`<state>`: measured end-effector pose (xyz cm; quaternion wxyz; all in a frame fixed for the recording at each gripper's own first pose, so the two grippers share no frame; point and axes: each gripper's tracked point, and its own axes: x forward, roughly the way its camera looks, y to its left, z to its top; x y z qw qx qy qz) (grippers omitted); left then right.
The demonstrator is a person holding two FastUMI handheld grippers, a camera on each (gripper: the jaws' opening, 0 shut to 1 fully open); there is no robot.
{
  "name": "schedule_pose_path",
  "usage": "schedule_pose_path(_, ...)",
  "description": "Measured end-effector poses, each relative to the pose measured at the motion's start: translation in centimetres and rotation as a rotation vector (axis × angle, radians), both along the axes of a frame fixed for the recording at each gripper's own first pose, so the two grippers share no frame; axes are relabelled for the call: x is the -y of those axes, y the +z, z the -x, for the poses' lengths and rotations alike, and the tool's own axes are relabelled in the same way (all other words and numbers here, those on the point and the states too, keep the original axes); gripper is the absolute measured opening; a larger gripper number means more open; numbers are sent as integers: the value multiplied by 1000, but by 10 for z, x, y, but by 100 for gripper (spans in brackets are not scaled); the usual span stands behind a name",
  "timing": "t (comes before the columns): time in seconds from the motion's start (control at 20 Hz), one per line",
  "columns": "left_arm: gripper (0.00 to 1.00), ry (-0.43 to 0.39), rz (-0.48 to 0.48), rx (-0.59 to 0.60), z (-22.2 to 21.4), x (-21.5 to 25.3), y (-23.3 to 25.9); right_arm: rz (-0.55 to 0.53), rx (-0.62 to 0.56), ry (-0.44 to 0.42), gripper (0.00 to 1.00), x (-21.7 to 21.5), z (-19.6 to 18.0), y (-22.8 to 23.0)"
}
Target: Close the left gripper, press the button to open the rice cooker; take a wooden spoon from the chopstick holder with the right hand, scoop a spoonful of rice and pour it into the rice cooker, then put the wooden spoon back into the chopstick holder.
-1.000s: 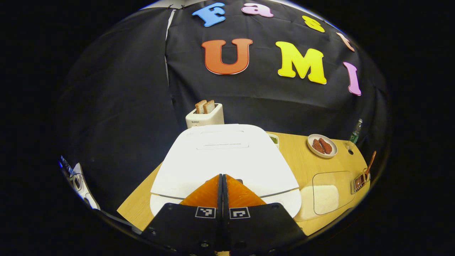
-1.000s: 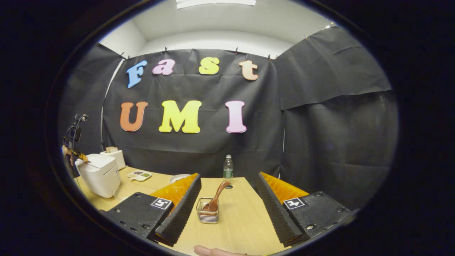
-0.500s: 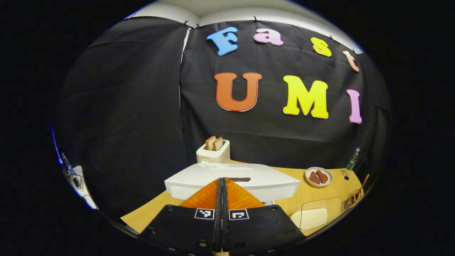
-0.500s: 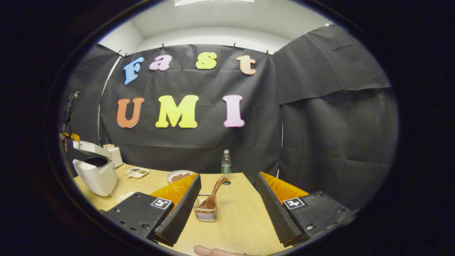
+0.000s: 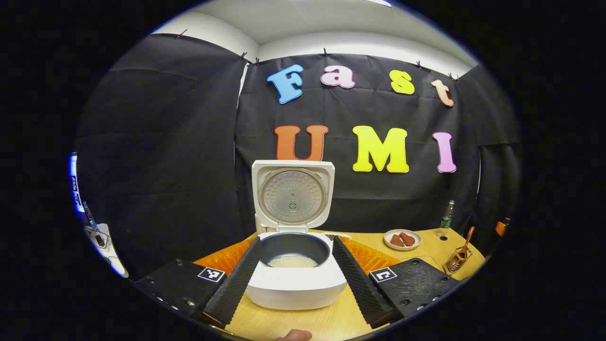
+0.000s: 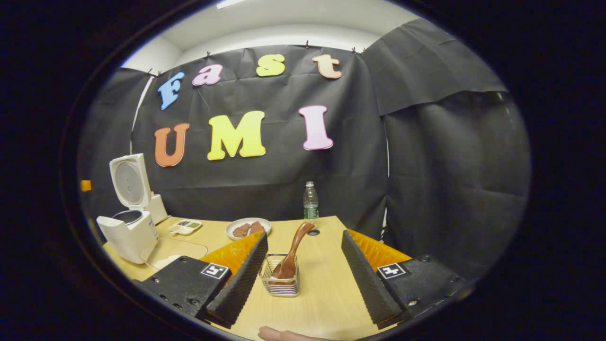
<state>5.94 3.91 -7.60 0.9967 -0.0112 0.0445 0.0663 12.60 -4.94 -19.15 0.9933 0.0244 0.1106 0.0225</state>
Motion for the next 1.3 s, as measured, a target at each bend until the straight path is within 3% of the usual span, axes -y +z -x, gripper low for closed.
schedule_pose_path(0.4, 95, -55, -38, 64, 54, 31, -21, -93, -100, 86, 99, -22, -69, -59)
schedule_pose_path(0.75, 95, -94, -58, 75, 82, 48, -43, -274, -302, 73, 100, -26, -138, -124)
schedule_pose_path(0.9, 95, -116, -44, 51, 88, 51, -53, -338, -372, 88, 92, -36, -151, -144)
schedule_pose_path(1.05, 96, -103, -40, 47, 89, 43, -55, -342, -369, 116, 84, -44, -154, -143)
schedule_pose_path(1.25, 96, -110, -33, 31, 96, 38, -62, -314, -367, 87, 43, -45, -161, -142)
schedule_pose_path(1.3, 96, -102, -31, 34, 98, 33, -60, -306, -362, 76, 39, -43, -163, -141)
